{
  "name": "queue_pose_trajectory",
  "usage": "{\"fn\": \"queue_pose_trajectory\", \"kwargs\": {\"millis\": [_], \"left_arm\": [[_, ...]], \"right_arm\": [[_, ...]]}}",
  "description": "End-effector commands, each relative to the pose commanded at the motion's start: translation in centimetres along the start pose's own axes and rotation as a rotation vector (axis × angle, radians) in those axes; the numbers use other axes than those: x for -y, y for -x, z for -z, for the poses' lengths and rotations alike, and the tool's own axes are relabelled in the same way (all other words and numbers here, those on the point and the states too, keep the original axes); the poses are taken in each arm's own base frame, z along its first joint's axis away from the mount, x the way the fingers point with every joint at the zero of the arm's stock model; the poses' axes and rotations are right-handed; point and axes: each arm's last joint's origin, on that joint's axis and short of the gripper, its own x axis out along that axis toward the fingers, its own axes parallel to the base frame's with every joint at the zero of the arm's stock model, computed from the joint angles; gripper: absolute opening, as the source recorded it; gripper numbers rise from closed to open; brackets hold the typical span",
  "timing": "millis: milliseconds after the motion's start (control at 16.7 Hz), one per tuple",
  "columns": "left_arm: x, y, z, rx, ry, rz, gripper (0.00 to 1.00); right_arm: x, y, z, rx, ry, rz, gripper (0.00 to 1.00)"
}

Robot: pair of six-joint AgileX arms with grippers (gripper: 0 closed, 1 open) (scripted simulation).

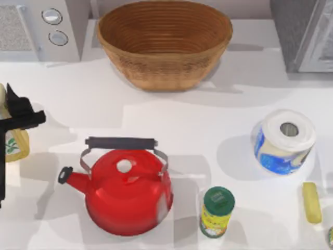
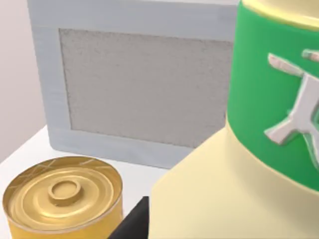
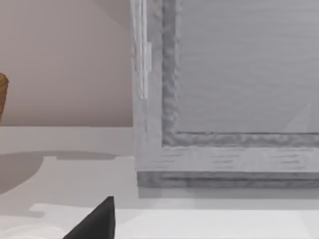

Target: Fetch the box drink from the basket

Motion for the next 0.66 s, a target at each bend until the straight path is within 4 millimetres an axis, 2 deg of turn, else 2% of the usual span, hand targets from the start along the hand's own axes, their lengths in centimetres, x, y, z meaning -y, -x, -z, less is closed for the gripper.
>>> {"fn": "queue_pose_trajectory", "kwargs": {"millis": [300,660], "left_arm": [[0.0,0.0,0.0,0.0,0.0,0.0,0.98],[0.0,0.0,0.0,0.0,0.0,0.0,1.0]], "right_arm": [[0.0,0.0,0.0,0.0,0.0,0.0,1.0],[0.0,0.0,0.0,0.0,0.0,0.0,1.0]]}}
